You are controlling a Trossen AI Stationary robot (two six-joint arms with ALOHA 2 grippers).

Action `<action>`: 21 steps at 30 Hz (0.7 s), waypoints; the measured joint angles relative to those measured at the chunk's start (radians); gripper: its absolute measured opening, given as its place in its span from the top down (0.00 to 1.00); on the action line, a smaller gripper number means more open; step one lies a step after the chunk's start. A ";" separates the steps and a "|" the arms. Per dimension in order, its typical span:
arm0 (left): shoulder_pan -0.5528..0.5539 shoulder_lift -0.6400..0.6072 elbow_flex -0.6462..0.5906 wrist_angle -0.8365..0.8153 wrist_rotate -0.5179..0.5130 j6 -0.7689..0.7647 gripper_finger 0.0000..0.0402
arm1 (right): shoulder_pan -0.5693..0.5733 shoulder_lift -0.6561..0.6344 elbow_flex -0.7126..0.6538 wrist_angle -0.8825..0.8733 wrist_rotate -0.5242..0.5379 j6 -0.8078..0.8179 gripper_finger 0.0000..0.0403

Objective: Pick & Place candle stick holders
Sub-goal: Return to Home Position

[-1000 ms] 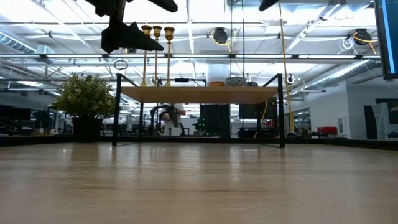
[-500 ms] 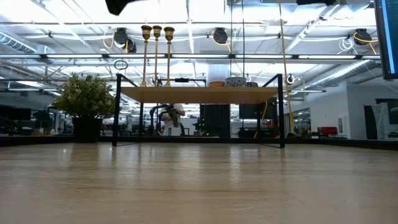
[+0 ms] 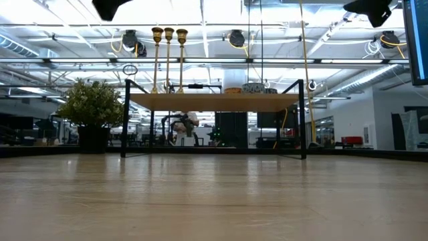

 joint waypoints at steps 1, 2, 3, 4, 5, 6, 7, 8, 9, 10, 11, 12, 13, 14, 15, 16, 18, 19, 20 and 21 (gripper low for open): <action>-0.002 -0.018 -0.045 0.061 0.001 0.005 0.09 | 0.000 -0.023 -0.009 0.000 0.000 0.000 0.20; -0.006 -0.041 -0.090 0.106 0.000 0.009 0.09 | 0.000 -0.044 -0.018 -0.001 0.001 0.000 0.20; -0.010 -0.065 -0.132 0.148 0.000 0.010 0.09 | 0.000 -0.064 -0.026 -0.004 0.002 0.000 0.20; -0.014 -0.086 -0.170 0.186 0.000 0.010 0.09 | 0.000 -0.084 -0.033 -0.009 0.005 0.000 0.20; -0.018 -0.111 -0.205 0.216 0.000 0.011 0.09 | 0.000 -0.104 -0.040 -0.013 0.005 0.000 0.20; -0.020 -0.139 -0.238 0.232 0.000 0.011 0.09 | 0.000 -0.122 -0.047 -0.013 0.007 0.001 0.20; -0.023 -0.167 -0.267 0.242 0.001 0.011 0.09 | 0.000 -0.140 -0.052 -0.012 0.013 0.002 0.20; -0.025 -0.195 -0.289 0.243 0.000 0.010 0.09 | 0.000 -0.157 -0.057 -0.014 0.029 0.004 0.20; -0.026 -0.223 -0.307 0.242 0.000 0.012 0.09 | 0.000 -0.174 -0.062 -0.021 0.037 0.010 0.20; -0.026 -0.254 -0.325 0.240 0.001 0.018 0.09 | 0.000 -0.191 -0.066 -0.029 0.056 0.016 0.20; -0.026 -0.288 -0.338 0.225 0.001 0.028 0.09 | -0.001 -0.206 -0.069 -0.037 0.068 0.018 0.20; -0.026 -0.322 -0.345 0.199 0.001 0.036 0.09 | -0.001 -0.221 -0.073 -0.043 0.081 0.019 0.20; -0.026 -0.359 -0.346 0.159 0.001 0.040 0.09 | -0.001 -0.235 -0.075 -0.050 0.083 0.018 0.20; -0.026 -0.399 -0.346 0.110 0.001 0.042 0.09 | -0.001 -0.248 -0.077 -0.057 0.084 0.019 0.20; -0.026 -0.441 -0.347 0.066 0.001 0.043 0.09 | -0.001 -0.260 -0.080 -0.063 0.084 0.019 0.20; -0.026 -0.482 -0.347 0.027 0.001 0.044 0.09 | -0.001 -0.271 -0.083 -0.065 0.085 0.019 0.20; -0.026 -0.566 -0.347 -0.061 0.001 0.052 0.09 | -0.001 -0.291 -0.090 -0.069 0.091 0.018 0.20; -0.026 -0.610 -0.348 -0.101 0.000 0.068 0.09 | -0.001 -0.301 -0.095 -0.071 0.102 0.018 0.20; -0.026 -0.655 -0.348 -0.130 0.000 0.086 0.09 | -0.001 -0.312 -0.100 -0.076 0.109 0.017 0.20; -0.026 -0.696 -0.348 -0.154 -0.001 0.108 0.09 | -0.001 -0.323 -0.106 -0.084 0.112 0.016 0.20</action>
